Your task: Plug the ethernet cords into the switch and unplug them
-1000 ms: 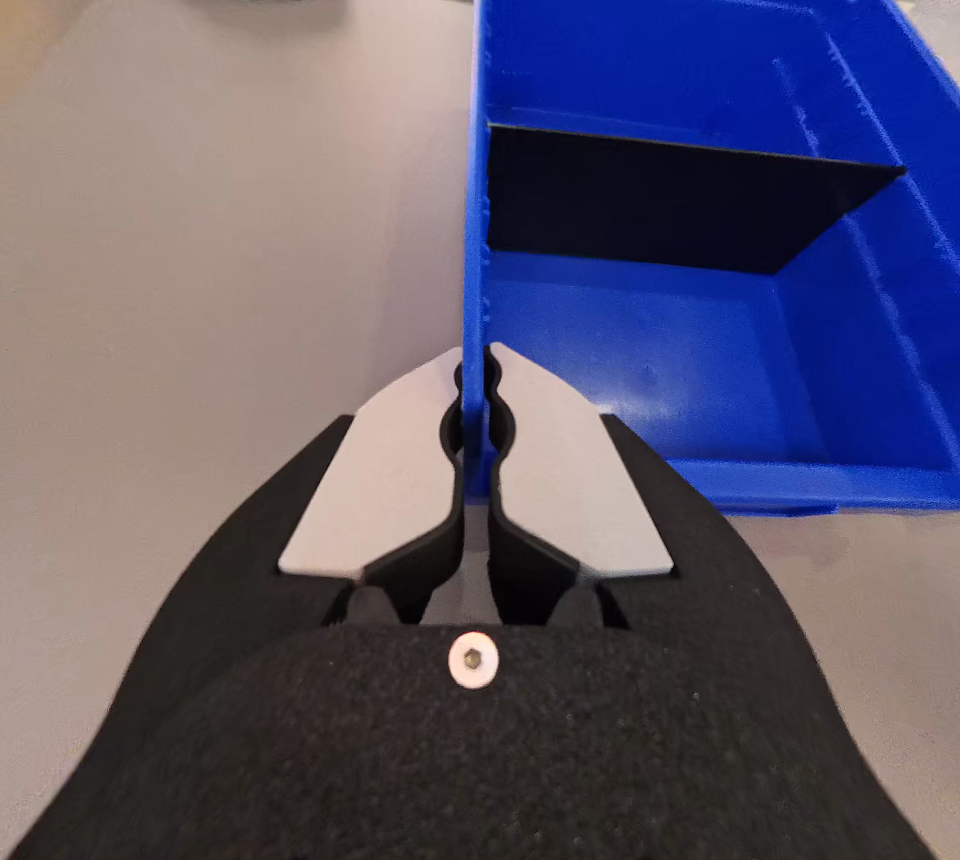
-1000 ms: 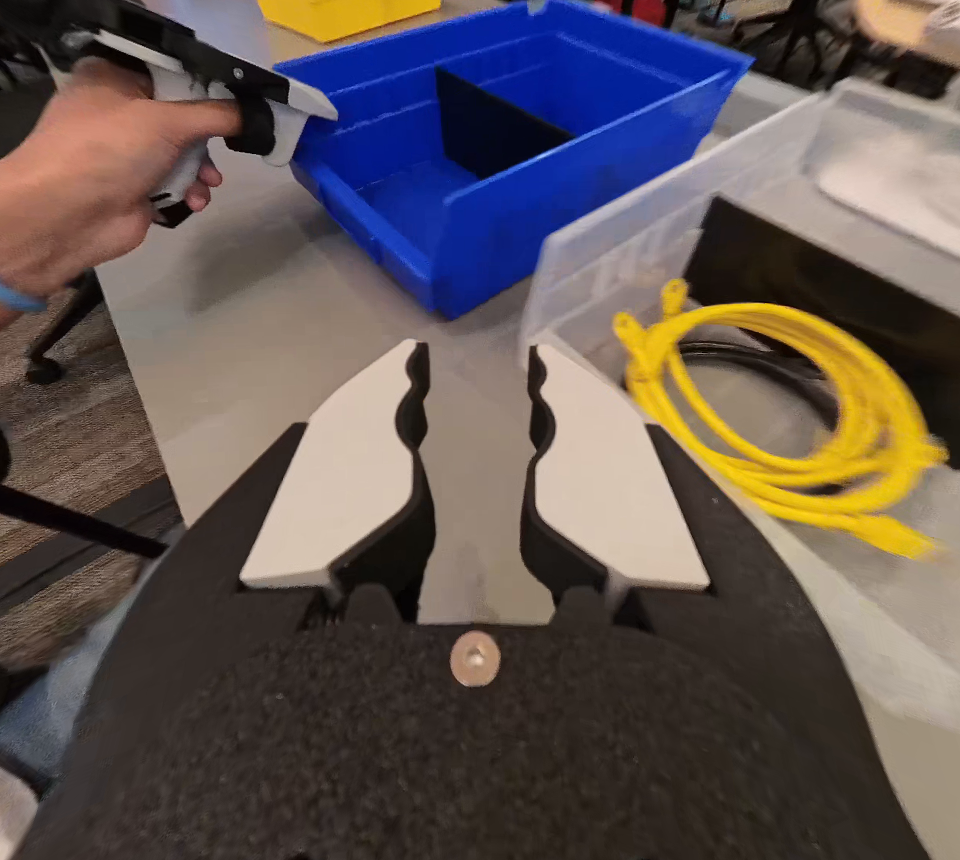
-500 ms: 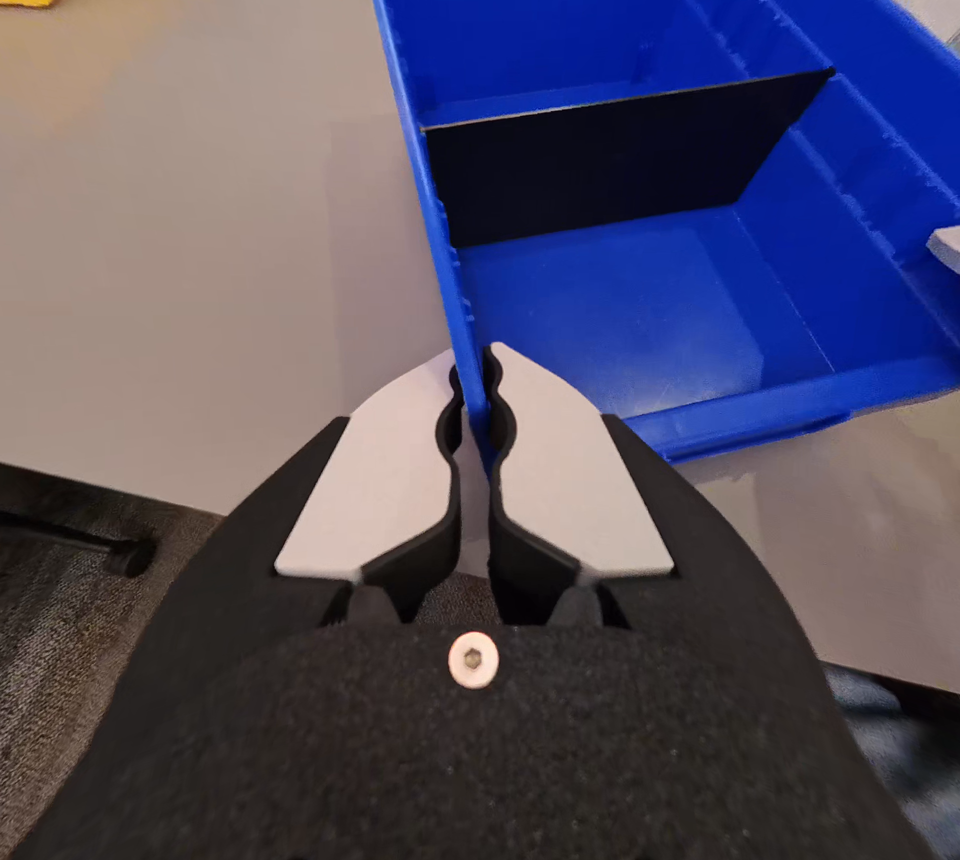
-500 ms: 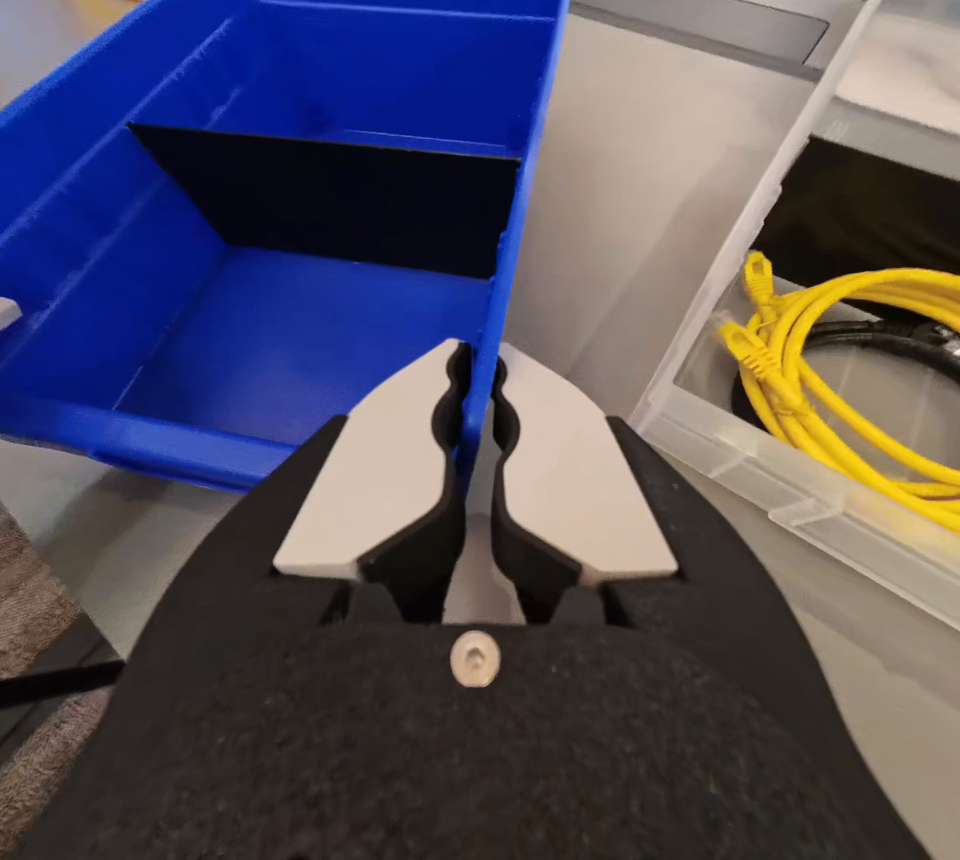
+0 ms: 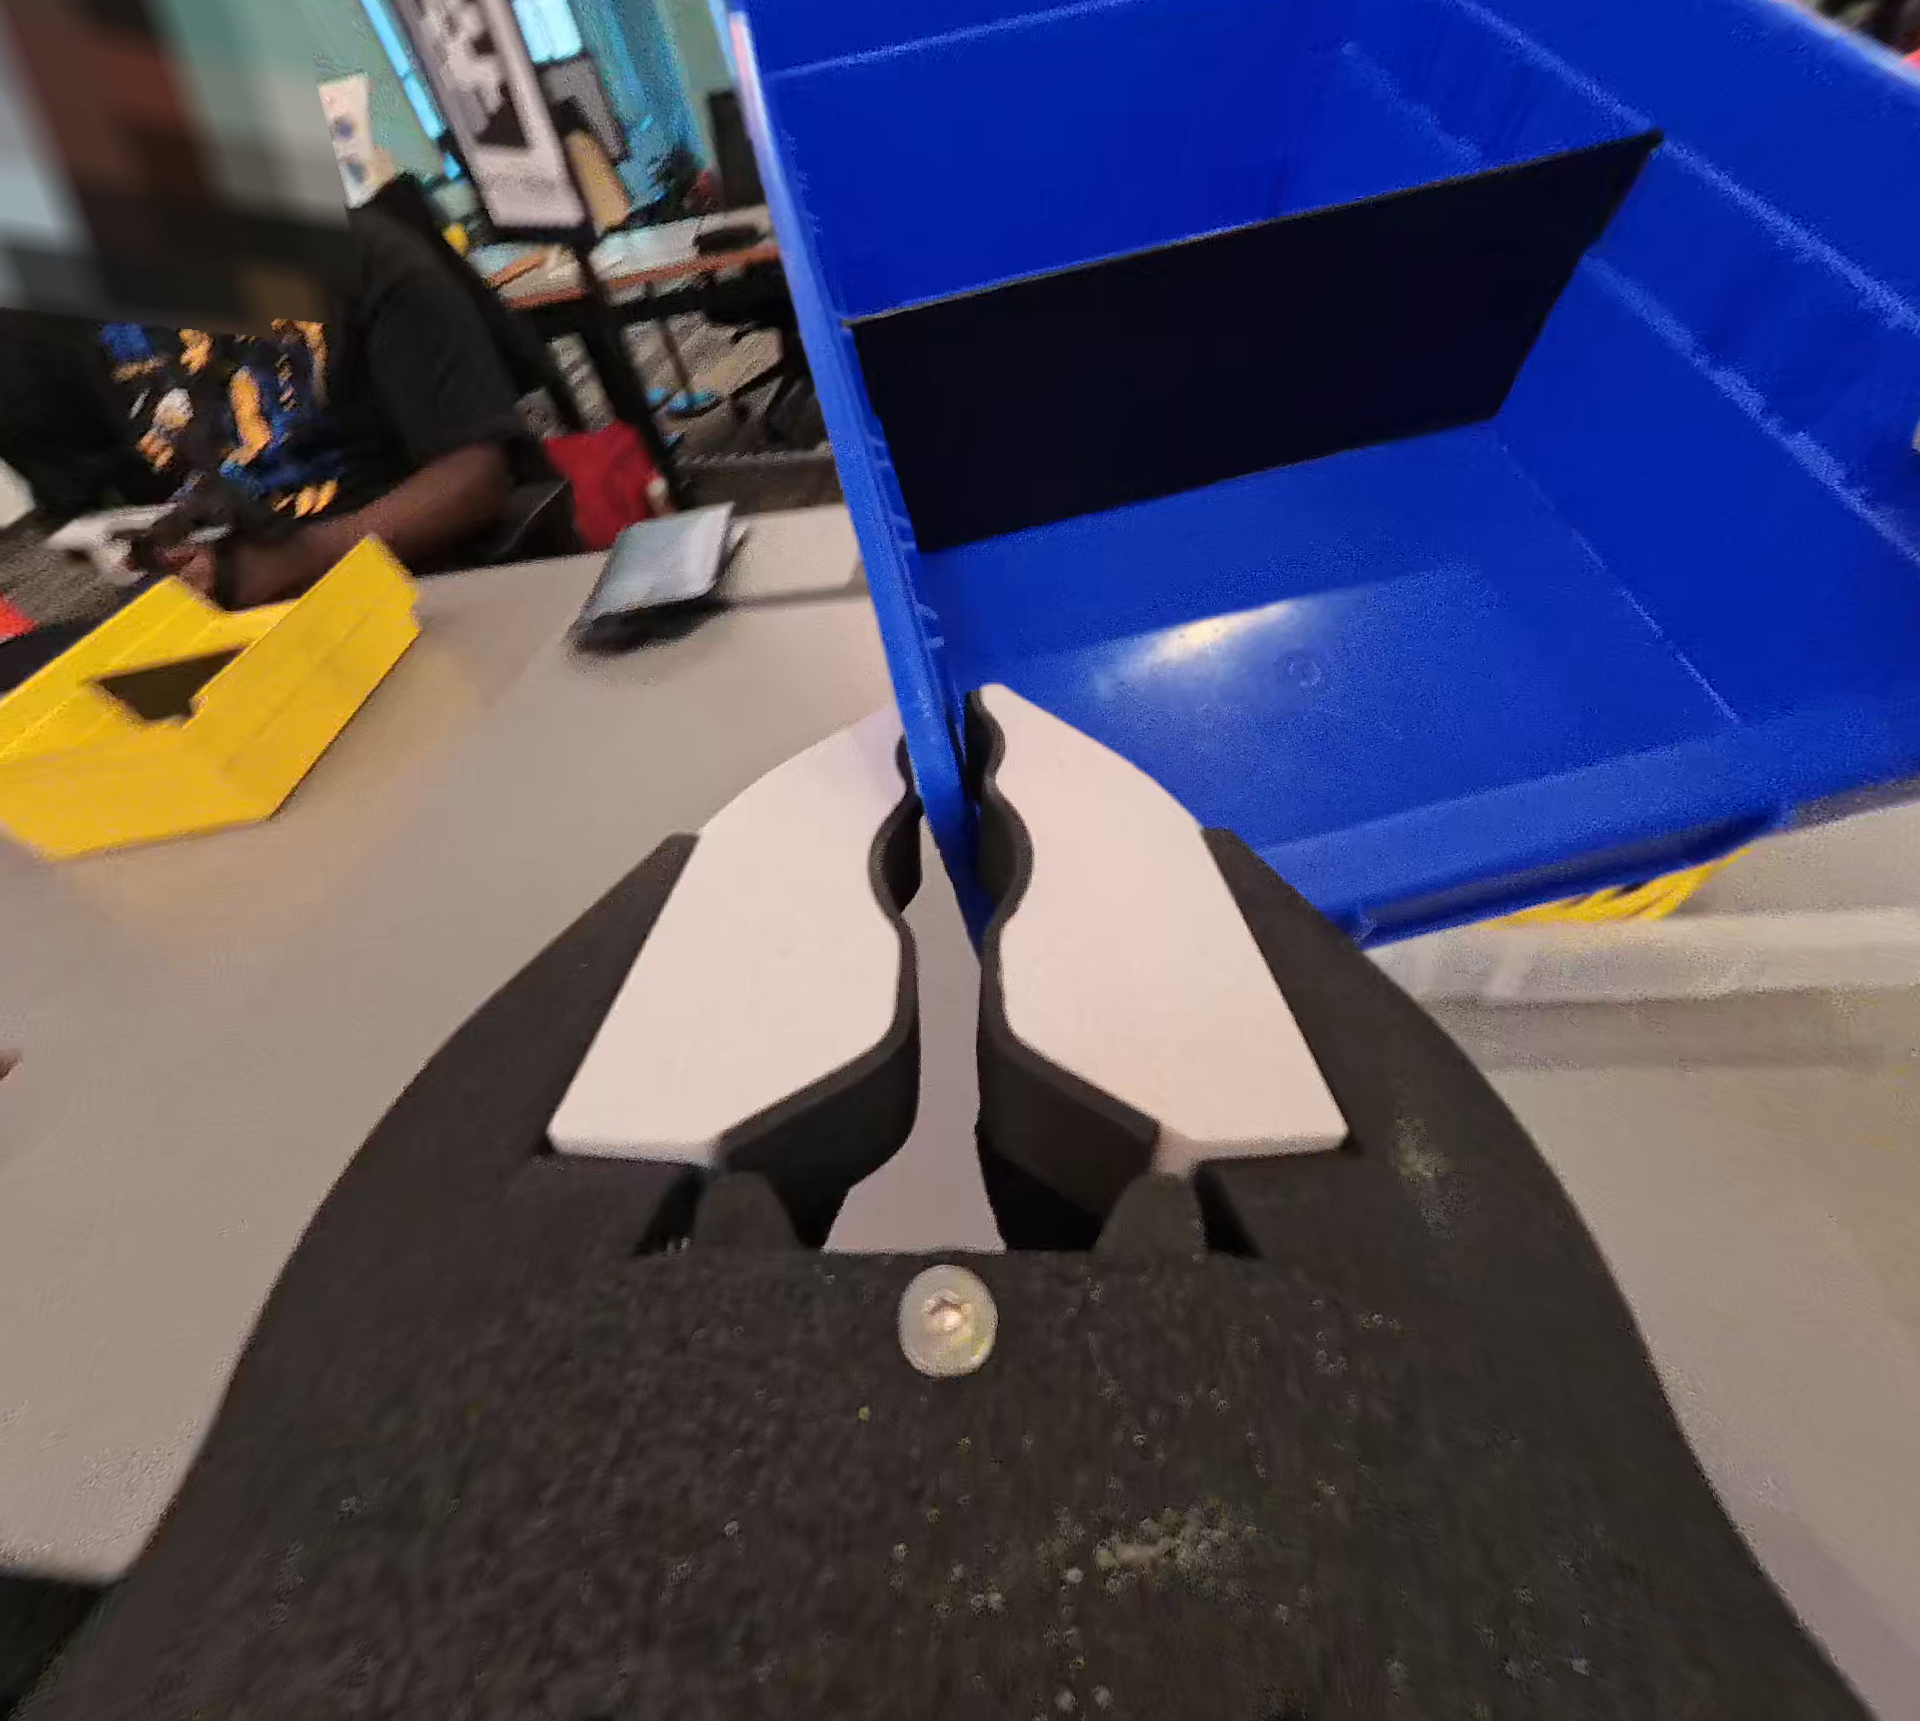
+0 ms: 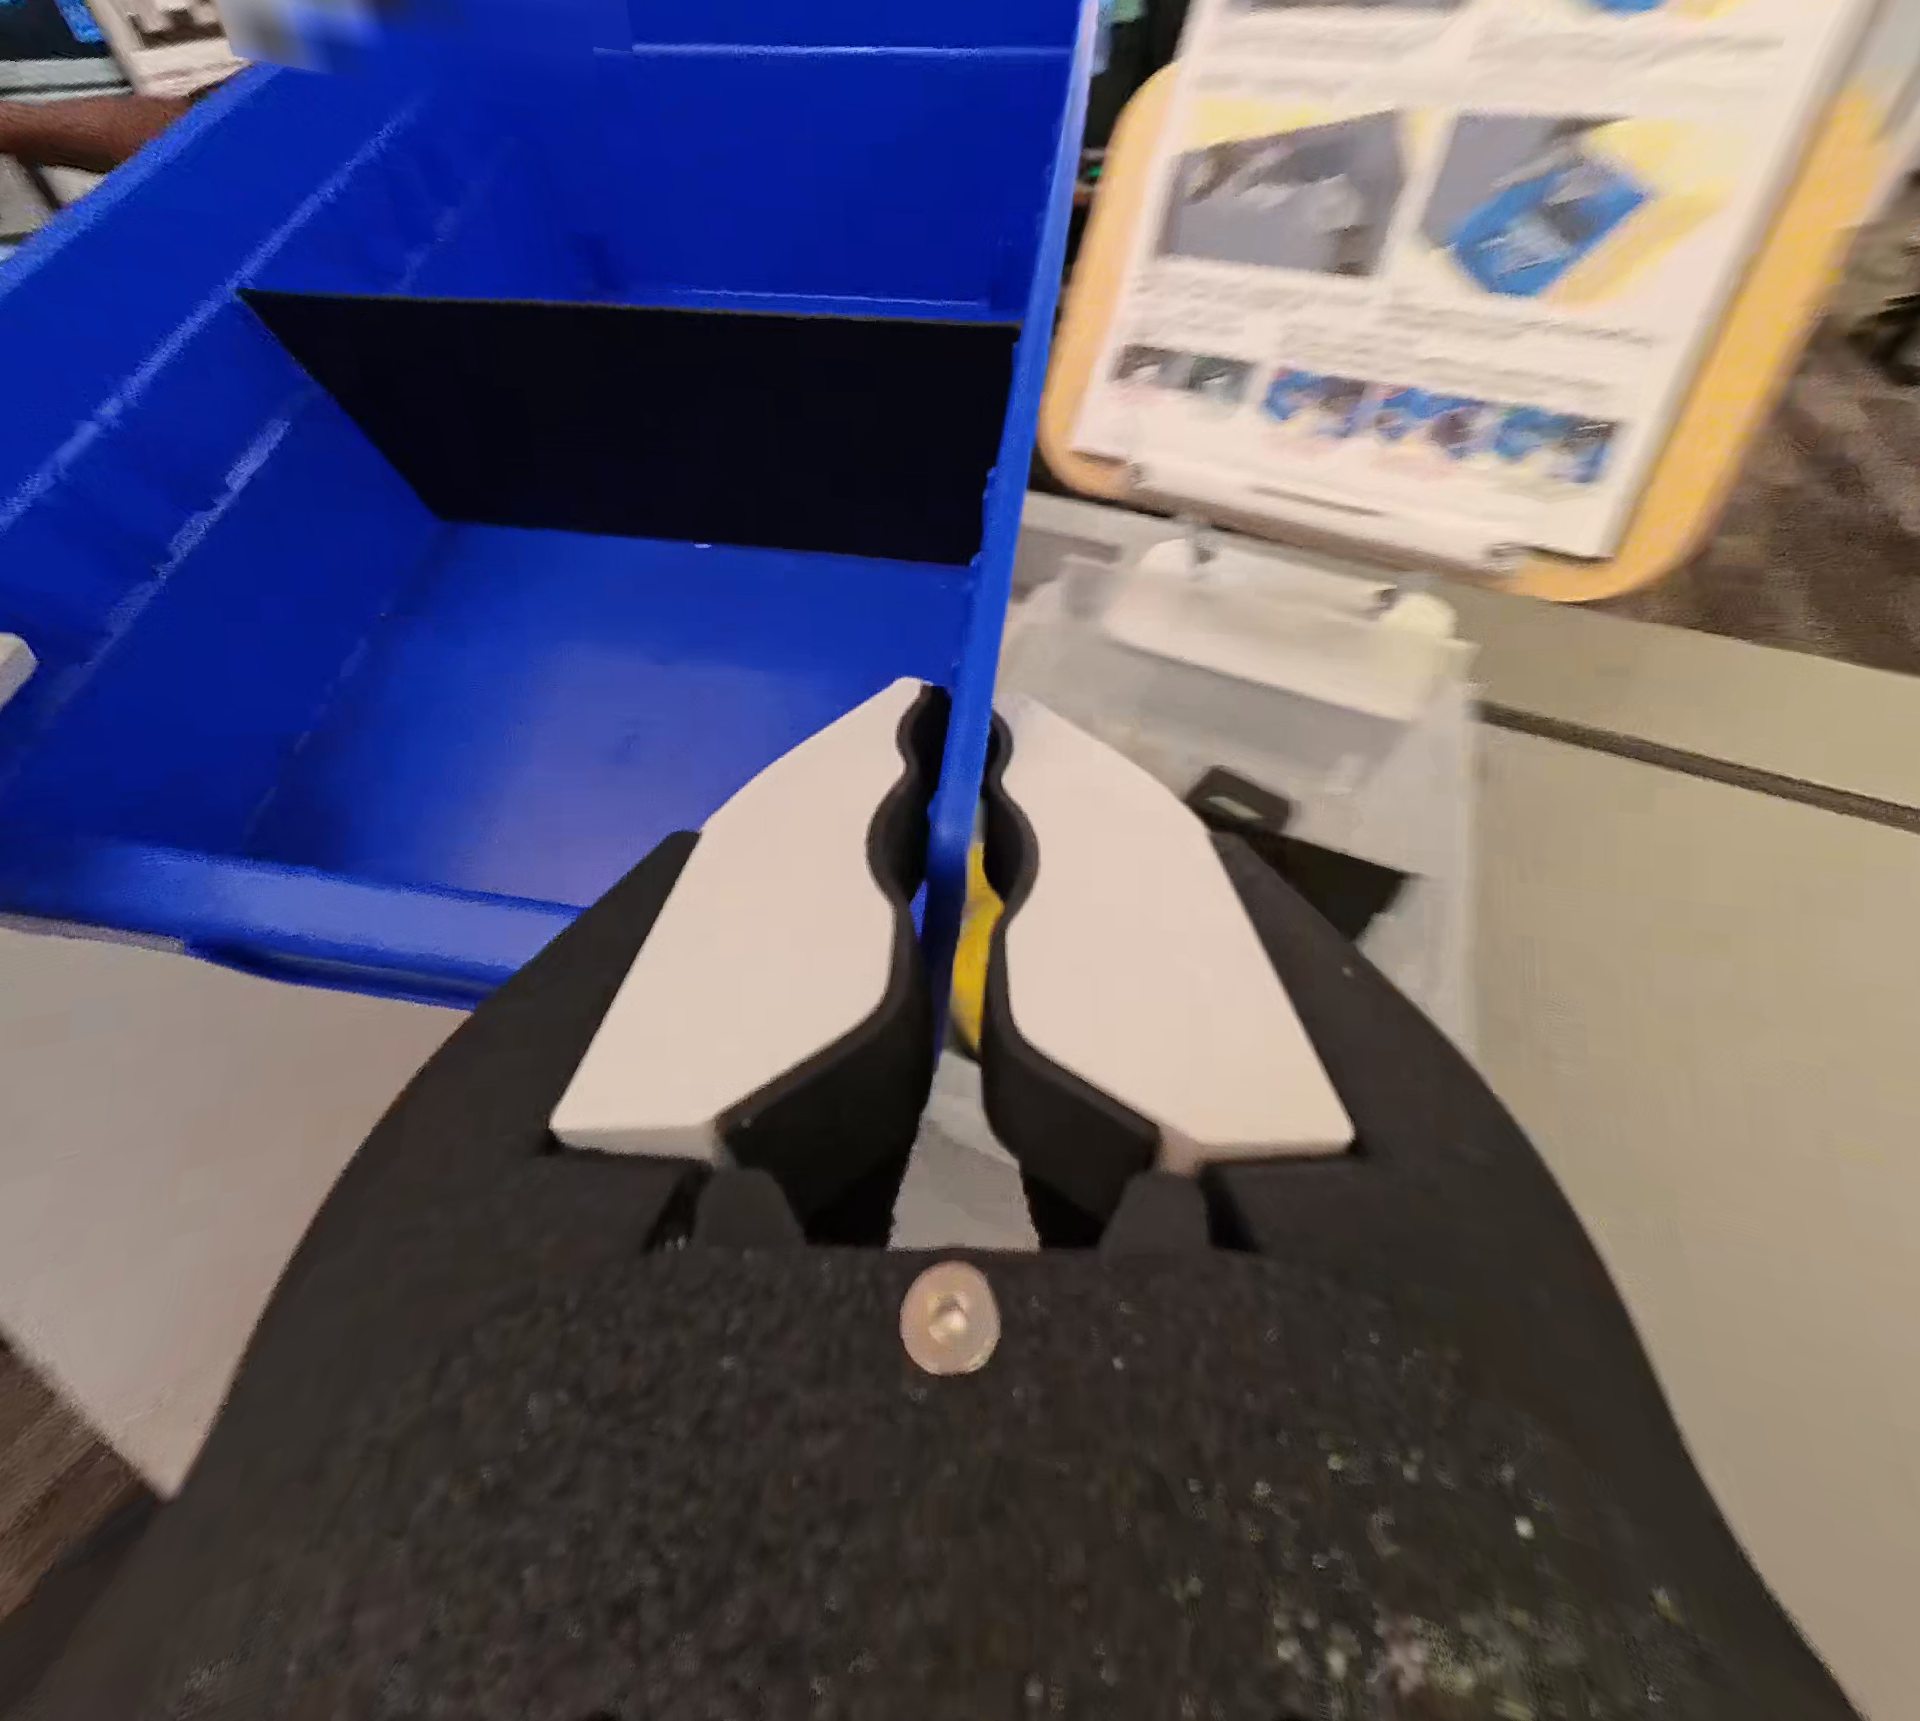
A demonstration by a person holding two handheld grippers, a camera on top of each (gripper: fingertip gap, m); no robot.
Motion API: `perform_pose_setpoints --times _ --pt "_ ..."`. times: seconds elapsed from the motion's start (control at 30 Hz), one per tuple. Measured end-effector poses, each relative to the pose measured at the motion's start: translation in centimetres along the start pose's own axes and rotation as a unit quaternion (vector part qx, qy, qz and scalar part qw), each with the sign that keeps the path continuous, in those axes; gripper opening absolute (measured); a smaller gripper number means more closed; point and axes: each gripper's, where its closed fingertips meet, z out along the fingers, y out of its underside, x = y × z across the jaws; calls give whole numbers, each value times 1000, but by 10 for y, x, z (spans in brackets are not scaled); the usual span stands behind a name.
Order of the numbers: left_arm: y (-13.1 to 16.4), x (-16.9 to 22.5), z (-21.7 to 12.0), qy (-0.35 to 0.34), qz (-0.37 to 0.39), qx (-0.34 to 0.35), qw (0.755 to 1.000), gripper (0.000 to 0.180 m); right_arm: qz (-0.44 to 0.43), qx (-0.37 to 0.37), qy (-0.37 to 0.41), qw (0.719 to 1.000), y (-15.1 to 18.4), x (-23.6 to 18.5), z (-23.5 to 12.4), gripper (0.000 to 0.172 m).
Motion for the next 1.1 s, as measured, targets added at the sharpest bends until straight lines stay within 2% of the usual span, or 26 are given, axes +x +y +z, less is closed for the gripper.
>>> perform_pose_setpoints --times 0.13,0.23,0.33,0.5,0.63,0.77,0.87,1.0,1.1 --pt "-48 101 27 77 -3 41 996 4 31 21 79 996 -16 102 -38 4" --pt "-55 198 45 132 10 40 990 6 39 22 139 989 -22 194 -63 4" --pt "-42 291 61 174 21 15 984 7 112 21 198 974 1 279 -94 5" --pt "11 404 84 229 24 -61 971 6 92 -85 236 964 83 379 -117 4" --pt "47 445 91 237 43 -97 966 6 130 -124 221 959 148 414 -120 4" --pt "67 463 93 244 50 -100 963 9 197 -118 202 952 189 429 -114 4" --pt "85 479 88 266 37 -100 958 14 192 -108 214 952 194 444 -111 6" --pt "85 480 81 274 35 -95 956 19 222 -79 212 948 193 445 -114 6" --pt "76 485 66 344 -5 -110 932 42 207 -72 207 954 190 443 -119 9"
